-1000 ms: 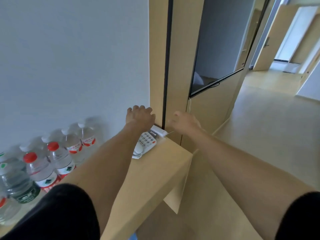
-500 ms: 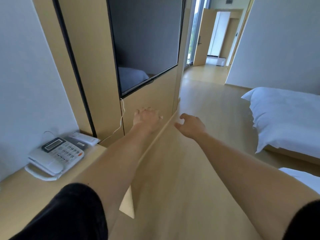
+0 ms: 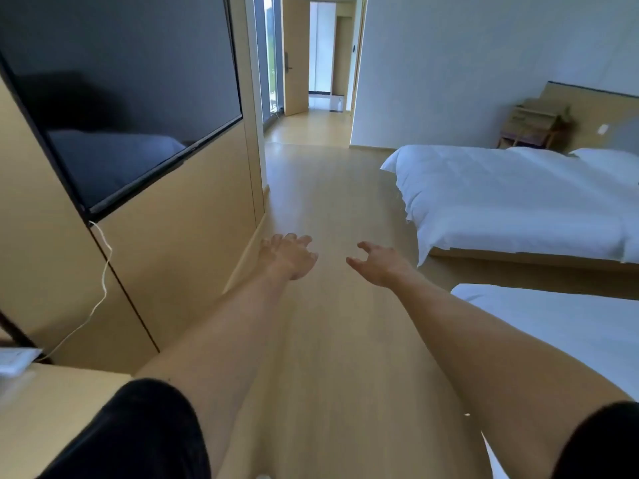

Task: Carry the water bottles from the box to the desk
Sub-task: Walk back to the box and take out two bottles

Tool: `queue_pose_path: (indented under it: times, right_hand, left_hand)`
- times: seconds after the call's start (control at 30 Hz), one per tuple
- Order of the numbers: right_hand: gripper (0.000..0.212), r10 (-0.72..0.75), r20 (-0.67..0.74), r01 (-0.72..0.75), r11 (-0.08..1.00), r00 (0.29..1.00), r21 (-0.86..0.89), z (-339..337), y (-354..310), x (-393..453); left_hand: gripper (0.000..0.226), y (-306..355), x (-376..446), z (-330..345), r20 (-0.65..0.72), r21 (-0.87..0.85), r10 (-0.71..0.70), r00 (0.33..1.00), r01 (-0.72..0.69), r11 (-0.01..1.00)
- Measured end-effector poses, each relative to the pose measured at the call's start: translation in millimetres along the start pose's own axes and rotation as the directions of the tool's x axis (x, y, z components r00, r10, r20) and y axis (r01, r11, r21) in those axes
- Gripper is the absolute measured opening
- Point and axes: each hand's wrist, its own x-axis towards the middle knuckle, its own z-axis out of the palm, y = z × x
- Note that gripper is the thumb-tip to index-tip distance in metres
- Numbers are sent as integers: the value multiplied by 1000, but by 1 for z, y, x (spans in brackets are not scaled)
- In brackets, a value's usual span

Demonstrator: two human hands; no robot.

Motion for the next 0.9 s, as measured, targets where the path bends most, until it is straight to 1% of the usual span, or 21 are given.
queue_pose_path:
  times: [0.13, 0.23, 0.4, 0.6, 0.9]
  right_hand:
    - [66, 40, 38, -38, 998, 998, -51, 0, 18, 41]
    - [67, 76, 46, -73, 996, 996, -53, 1, 20, 85]
    - [69, 139, 37, -138, 990, 990, -42, -9, 11, 174]
    - [69, 191, 9, -190, 980, 982, -63, -27, 6, 272]
    - [70, 239, -1, -239, 970, 971, -54, -40, 29, 391]
  left_hand:
    - [58, 7, 54, 6, 45, -13, 32, 998, -32, 999]
    - [58, 6, 104, 5, 60, -28, 49, 997, -47, 998]
    - [55, -10, 195, -7, 50, -55, 77, 996, -75, 996]
    - [53, -26, 297, -29, 38, -33, 88, 995, -87, 996]
    - [53, -4, 423, -41, 61, -54, 122, 991, -119, 991]
